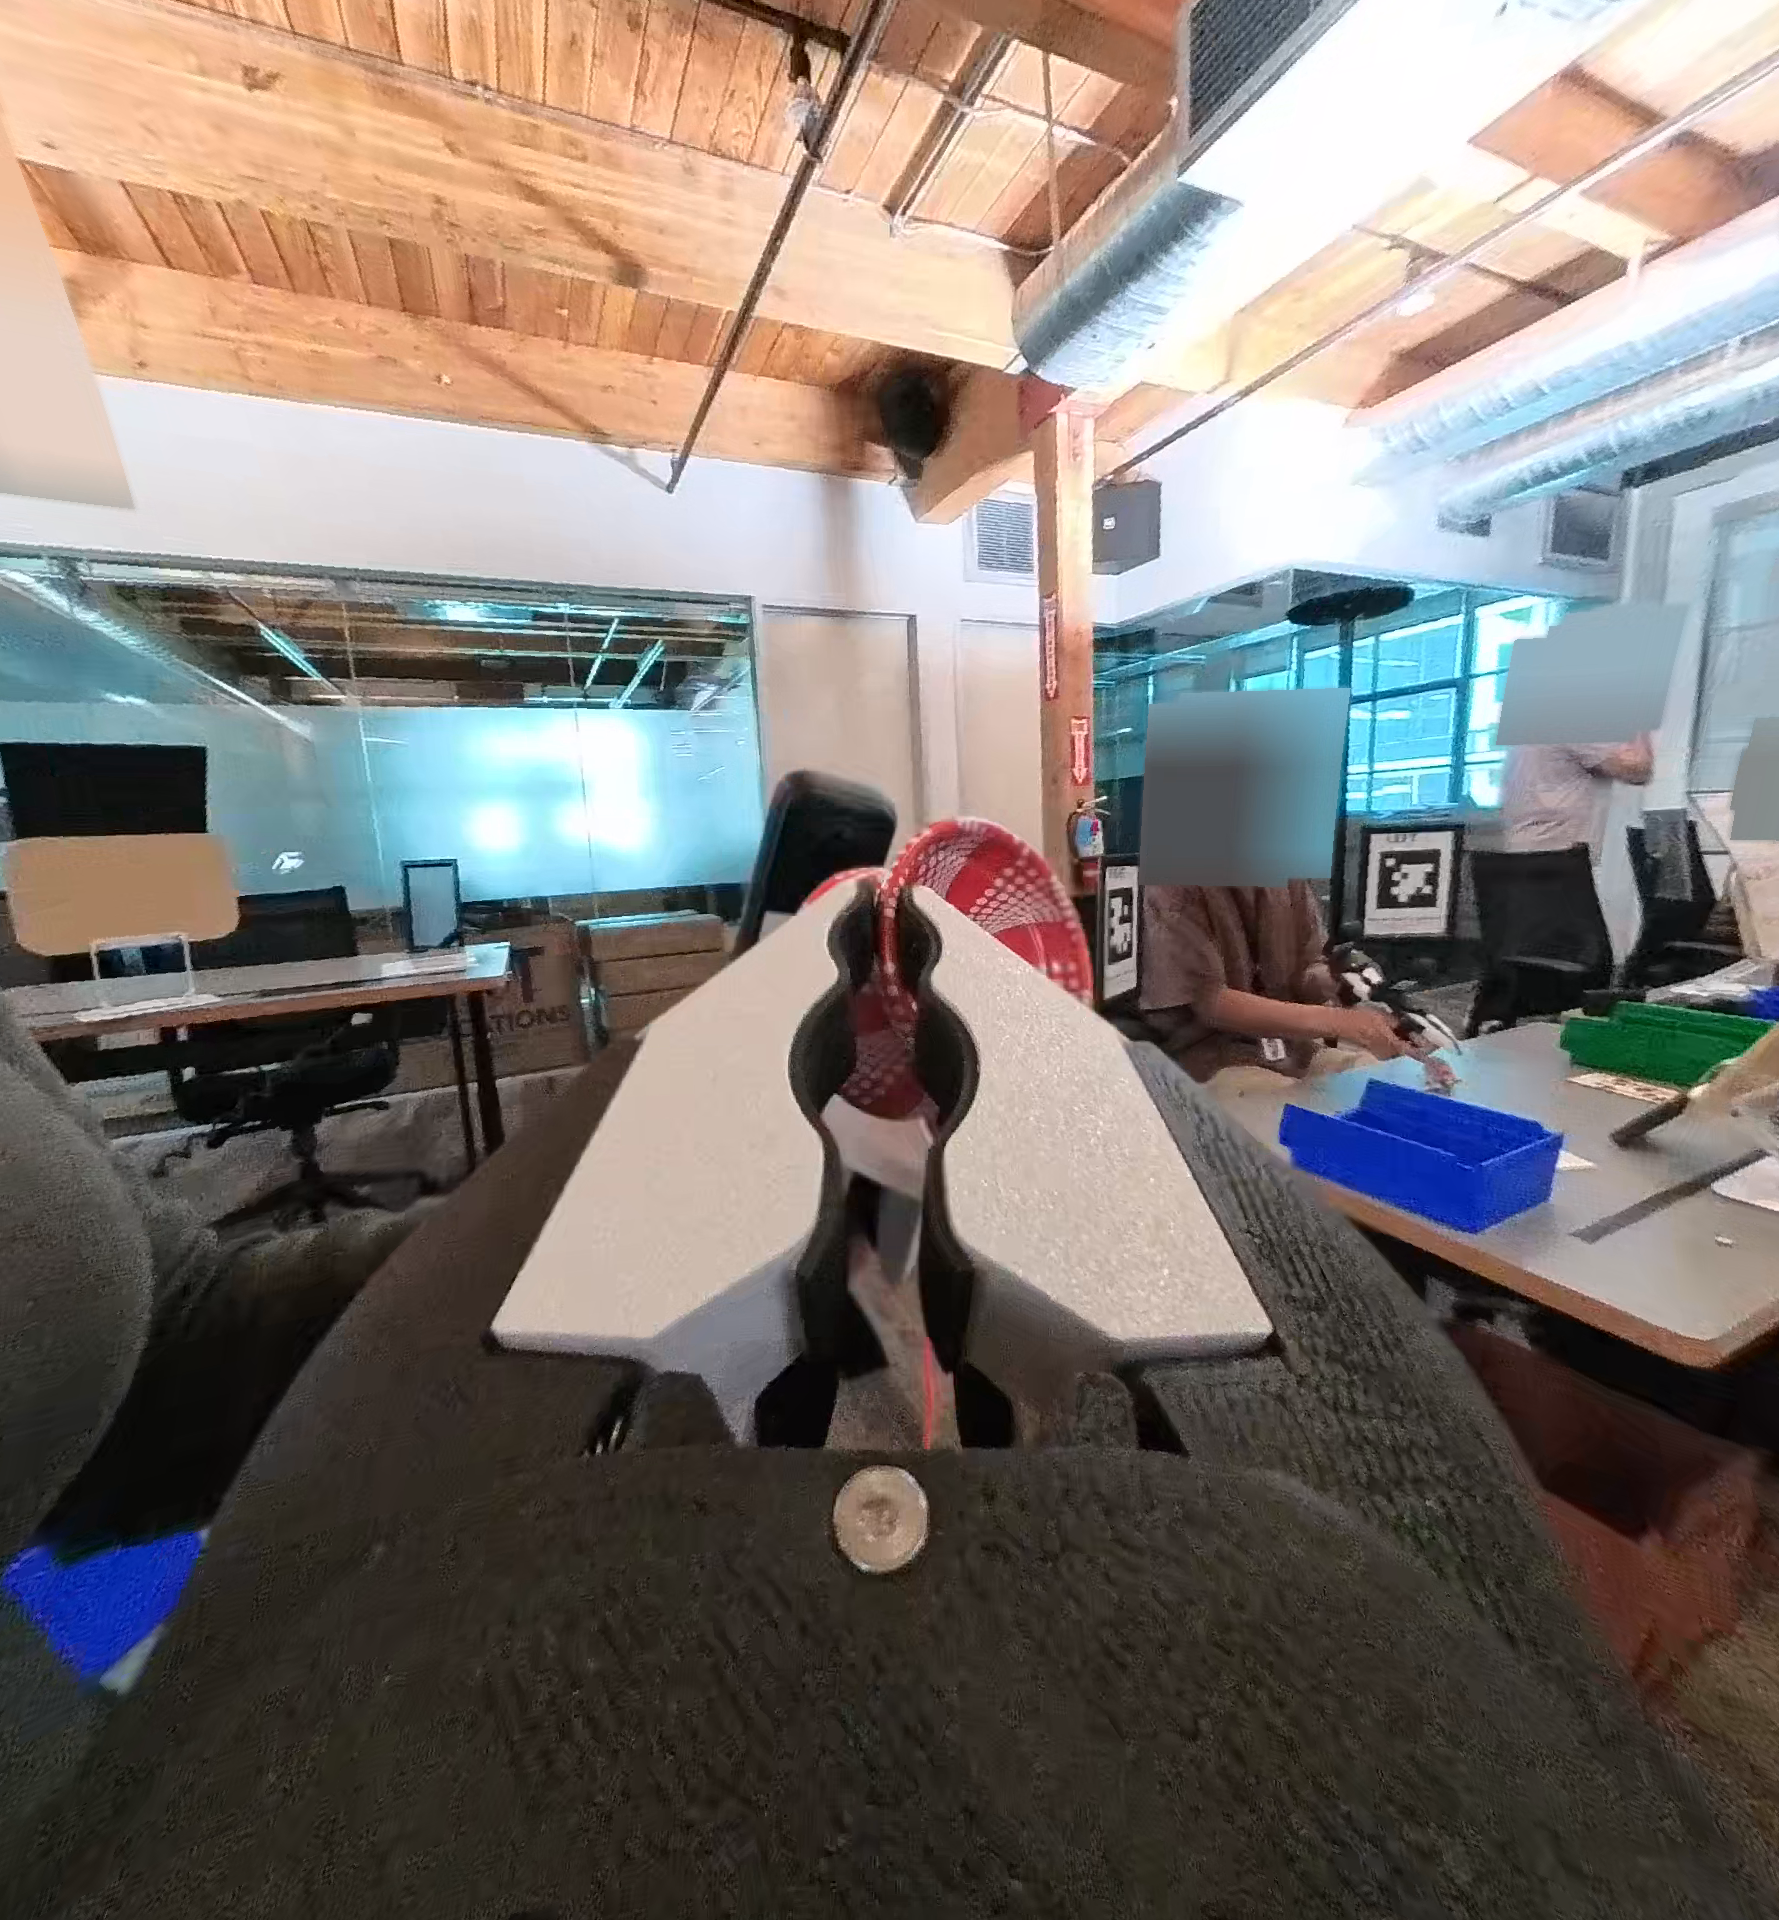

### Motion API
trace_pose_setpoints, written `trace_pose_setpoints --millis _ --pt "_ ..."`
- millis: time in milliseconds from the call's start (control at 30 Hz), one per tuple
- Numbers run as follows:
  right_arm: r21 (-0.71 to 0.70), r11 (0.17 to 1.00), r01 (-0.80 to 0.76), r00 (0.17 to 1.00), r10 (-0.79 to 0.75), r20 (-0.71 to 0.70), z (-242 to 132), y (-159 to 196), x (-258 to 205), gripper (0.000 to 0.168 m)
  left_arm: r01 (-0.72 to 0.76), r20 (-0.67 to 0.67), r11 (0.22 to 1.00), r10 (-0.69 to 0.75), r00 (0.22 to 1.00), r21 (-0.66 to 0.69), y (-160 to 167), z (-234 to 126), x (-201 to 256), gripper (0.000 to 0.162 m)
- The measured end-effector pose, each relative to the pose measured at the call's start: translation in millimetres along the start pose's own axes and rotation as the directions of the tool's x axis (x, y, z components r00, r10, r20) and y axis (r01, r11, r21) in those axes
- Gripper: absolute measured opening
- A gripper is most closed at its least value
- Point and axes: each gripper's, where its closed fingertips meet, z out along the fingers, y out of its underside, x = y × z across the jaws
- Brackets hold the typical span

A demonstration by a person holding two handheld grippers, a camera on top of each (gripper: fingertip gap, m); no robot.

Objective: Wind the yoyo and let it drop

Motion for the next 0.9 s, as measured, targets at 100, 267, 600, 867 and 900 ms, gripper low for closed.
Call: trace_pose_setpoints --millis 100,267,600,867,900 --pt "0.015 0.999 0.034 0.998 -0.033 -0.052 0.5 -0.2 5.7 0.001 0.081 -0.05 0.997 -0.081 0.995 -0.014 17.9 19.8 6.6 0.0" --pt "-0.066 0.986 0.153 0.975 -0.162 -0.153 -9.5 7.7 22.3 0.001 0.052 -0.227 0.974 -0.103 0.968 -0.219 44.7 30.8 48.4 0.0" --pt "-0.052 0.997 0.052 0.997 -0.049 0.064 -20.7 13.5 2.2 0.001 -0.219 0.287 0.921 0.315 0.904 -0.322 -63.8 -25.4 -43.8 0.0" --pt "0.146 0.984 -0.102 0.994 0.105 -0.012 -19.5 -10.6 26.3 0.002 0.142 0.032 0.856 -0.145 0.989 -0.498 45.5 21.9 -24.8 0.0" --pt "0.155 0.984 -0.093 0.994 0.1 -0.041 -19.8 -10.4 30.9 0.002 0.152 -0.012 0.869 -0.179 0.984 -0.471 44.9 25.8 -15.9 0.0"
